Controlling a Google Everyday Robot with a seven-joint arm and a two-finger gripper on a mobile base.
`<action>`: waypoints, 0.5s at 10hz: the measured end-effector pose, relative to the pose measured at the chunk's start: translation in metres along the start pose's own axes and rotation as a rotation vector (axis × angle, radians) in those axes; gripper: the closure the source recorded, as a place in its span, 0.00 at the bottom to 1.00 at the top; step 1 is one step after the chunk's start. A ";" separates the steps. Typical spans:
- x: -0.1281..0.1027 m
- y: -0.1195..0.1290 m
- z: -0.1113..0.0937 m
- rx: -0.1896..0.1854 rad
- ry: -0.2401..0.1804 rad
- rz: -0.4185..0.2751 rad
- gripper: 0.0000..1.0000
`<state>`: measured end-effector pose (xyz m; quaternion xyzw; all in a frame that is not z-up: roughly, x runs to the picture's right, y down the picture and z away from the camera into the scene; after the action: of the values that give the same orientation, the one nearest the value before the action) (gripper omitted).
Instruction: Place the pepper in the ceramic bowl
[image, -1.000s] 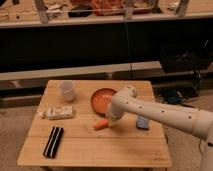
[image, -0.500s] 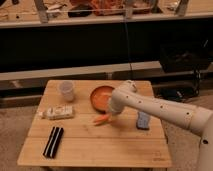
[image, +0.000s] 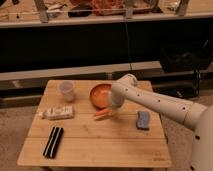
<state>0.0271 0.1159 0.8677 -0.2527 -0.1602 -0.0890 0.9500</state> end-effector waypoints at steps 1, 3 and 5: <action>-0.001 -0.010 -0.001 0.002 0.000 -0.001 0.99; 0.000 -0.018 -0.002 0.003 0.002 0.004 0.99; 0.003 -0.030 -0.003 0.003 0.006 0.008 0.99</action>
<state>0.0233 0.0887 0.8798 -0.2515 -0.1563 -0.0857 0.9513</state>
